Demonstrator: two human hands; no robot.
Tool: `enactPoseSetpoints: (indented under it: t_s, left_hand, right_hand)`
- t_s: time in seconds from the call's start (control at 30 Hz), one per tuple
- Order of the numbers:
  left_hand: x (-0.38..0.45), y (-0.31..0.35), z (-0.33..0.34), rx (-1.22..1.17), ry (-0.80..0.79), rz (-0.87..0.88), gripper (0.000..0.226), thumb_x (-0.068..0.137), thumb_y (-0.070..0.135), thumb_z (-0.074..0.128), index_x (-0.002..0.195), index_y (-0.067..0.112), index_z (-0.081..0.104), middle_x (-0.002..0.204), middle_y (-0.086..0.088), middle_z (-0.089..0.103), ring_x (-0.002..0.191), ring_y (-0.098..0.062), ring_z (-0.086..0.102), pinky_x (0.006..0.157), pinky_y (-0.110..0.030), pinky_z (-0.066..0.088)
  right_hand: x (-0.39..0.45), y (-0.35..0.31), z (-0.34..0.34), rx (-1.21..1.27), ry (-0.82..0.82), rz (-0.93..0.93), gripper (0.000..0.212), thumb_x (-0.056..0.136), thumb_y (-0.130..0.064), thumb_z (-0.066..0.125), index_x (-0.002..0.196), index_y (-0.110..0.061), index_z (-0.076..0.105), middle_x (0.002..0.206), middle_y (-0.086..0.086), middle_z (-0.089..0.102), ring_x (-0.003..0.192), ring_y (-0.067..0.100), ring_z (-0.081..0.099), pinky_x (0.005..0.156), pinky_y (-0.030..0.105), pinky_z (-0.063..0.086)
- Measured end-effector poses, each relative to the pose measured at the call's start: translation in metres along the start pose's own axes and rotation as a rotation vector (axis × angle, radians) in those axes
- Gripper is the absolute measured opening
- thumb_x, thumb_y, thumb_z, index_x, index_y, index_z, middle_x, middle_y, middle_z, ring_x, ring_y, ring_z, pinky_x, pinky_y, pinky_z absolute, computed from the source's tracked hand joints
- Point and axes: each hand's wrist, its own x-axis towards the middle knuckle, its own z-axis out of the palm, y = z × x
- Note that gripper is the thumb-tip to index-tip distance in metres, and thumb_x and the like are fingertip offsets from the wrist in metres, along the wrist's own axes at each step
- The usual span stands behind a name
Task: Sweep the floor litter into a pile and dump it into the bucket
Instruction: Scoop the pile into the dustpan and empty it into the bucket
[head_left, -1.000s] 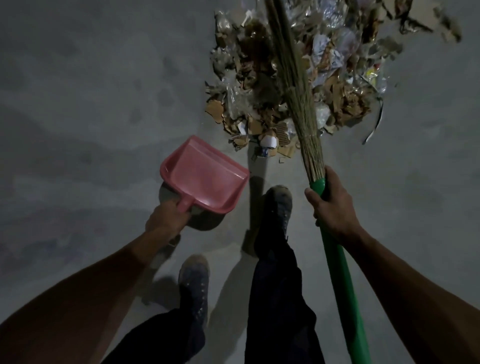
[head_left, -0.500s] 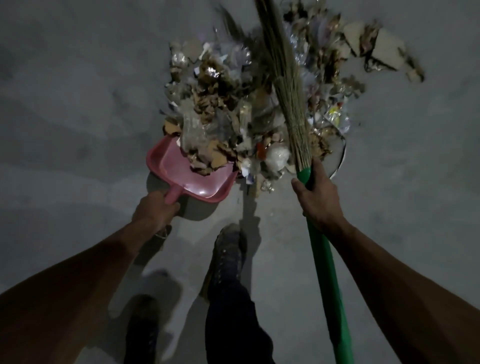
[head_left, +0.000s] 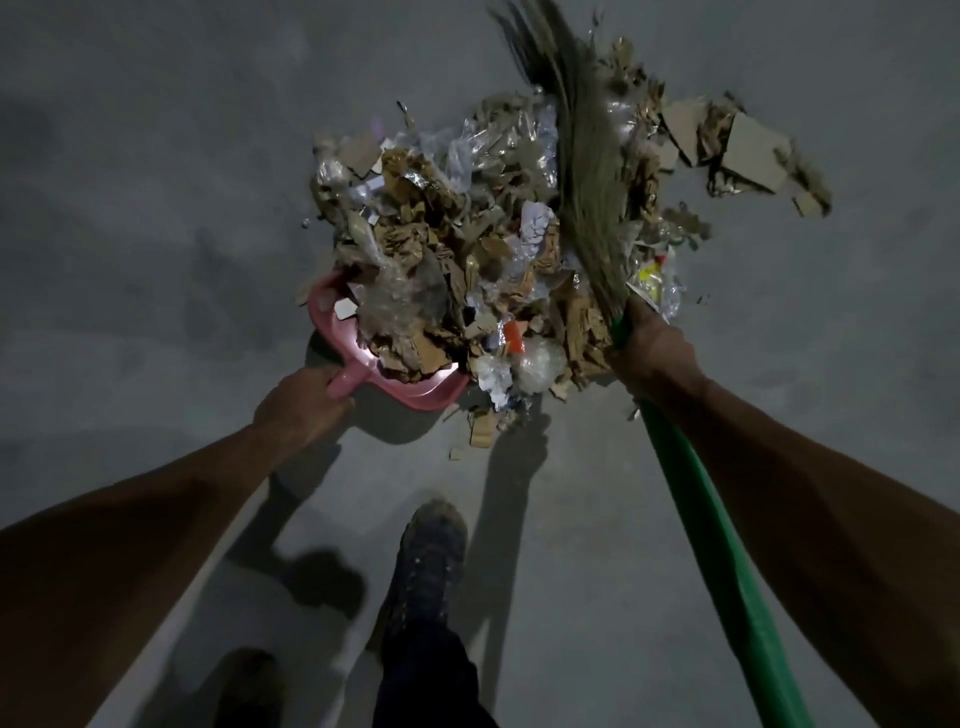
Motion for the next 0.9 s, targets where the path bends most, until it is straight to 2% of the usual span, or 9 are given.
enactPoseSetpoints:
  t_s: [0.07,0.17,0.23,0.3,0.5,0.6,0.7,0.83,0.9]
  left_hand:
    - [0.004,0.012,-0.001,0.0,-0.016,0.058,0.017,0.094,0.018,0.059,0.107,0.008,0.065,0.092,-0.009,0.063,0.08,-0.025,0.057,0.062,-0.029,0.037]
    - [0.012,0.024,-0.002,0.034,-0.022,0.1,0.015,0.094,0.021,0.058,0.105,0.014,0.065,0.09,-0.007,0.063,0.079,-0.025,0.058,0.061,-0.029,0.038]
    - [0.013,0.026,-0.002,0.064,-0.007,0.115,0.014,0.093,0.022,0.057,0.101,0.015,0.065,0.088,-0.007,0.064,0.077,-0.025,0.058,0.062,-0.03,0.039]
    - [0.011,0.027,0.0,0.067,-0.007,0.133,0.011,0.095,0.022,0.055,0.096,0.014,0.063,0.083,-0.007,0.063,0.072,-0.024,0.059,0.06,-0.029,0.039]
    - [0.007,0.022,0.009,0.316,0.117,0.169,0.022,0.097,0.037,0.047,0.091,0.016,0.047,0.087,-0.008,0.056,0.072,-0.026,0.057,0.064,-0.037,0.047]
    - [0.001,0.028,0.012,0.405,0.142,0.153,0.021,0.098,0.035,0.047,0.096,0.016,0.039,0.094,-0.008,0.048,0.076,-0.025,0.051,0.066,-0.038,0.046]
    - [0.002,0.029,0.015,0.429,0.155,0.15,0.02,0.098,0.029,0.048,0.105,0.011,0.043,0.095,-0.008,0.045,0.074,-0.022,0.048,0.063,-0.036,0.042]
    - [0.009,0.025,0.015,0.423,0.139,0.21,0.026,0.099,0.028,0.048,0.115,0.008,0.045,0.104,-0.016,0.05,0.077,-0.027,0.051,0.063,-0.036,0.04]
    - [0.013,0.028,0.017,0.433,0.128,0.232,0.03,0.1,0.028,0.048,0.119,0.006,0.045,0.108,-0.019,0.051,0.084,-0.033,0.054,0.064,-0.037,0.039]
  right_hand:
    - [-0.005,0.001,0.01,-0.017,-0.043,-0.047,0.057,0.091,-0.004,0.053,0.143,-0.02,0.037,0.106,0.01,0.057,0.078,0.027,0.063,0.063,0.039,0.058]
    - [-0.017,0.004,0.025,-0.043,-0.082,-0.084,0.056,0.09,-0.006,0.054,0.142,-0.019,0.038,0.108,0.014,0.06,0.079,0.03,0.063,0.066,0.038,0.057]
    - [-0.03,0.007,0.035,-0.044,-0.115,-0.118,0.06,0.09,-0.006,0.056,0.144,-0.019,0.035,0.112,0.014,0.062,0.078,0.026,0.062,0.059,0.031,0.054]
    - [-0.046,0.013,0.041,-0.039,-0.124,-0.141,0.063,0.09,-0.009,0.057,0.147,-0.022,0.033,0.113,0.013,0.063,0.074,0.022,0.056,0.052,0.019,0.041]
    - [-0.07,0.035,0.019,-0.044,0.092,-0.145,0.07,0.094,-0.023,0.057,0.153,-0.032,0.02,0.113,0.017,0.067,0.087,0.038,0.065,0.075,0.044,0.056]
    - [-0.049,0.039,-0.001,-0.017,0.172,-0.138,0.069,0.095,-0.017,0.054,0.152,-0.035,0.02,0.106,0.014,0.067,0.074,0.03,0.065,0.067,0.046,0.06]
    - [-0.012,0.036,-0.022,-0.018,0.207,-0.055,0.065,0.093,-0.012,0.053,0.148,-0.034,0.026,0.105,0.013,0.064,0.073,0.03,0.064,0.059,0.041,0.058]
    - [0.025,0.029,-0.037,-0.094,0.13,0.031,0.059,0.086,-0.003,0.052,0.138,-0.028,0.036,0.104,0.014,0.063,0.077,0.032,0.064,0.064,0.04,0.058]
    - [0.03,0.028,-0.032,-0.122,0.051,0.005,0.057,0.086,0.0,0.052,0.136,-0.024,0.039,0.099,0.012,0.06,0.07,0.027,0.062,0.053,0.032,0.052]
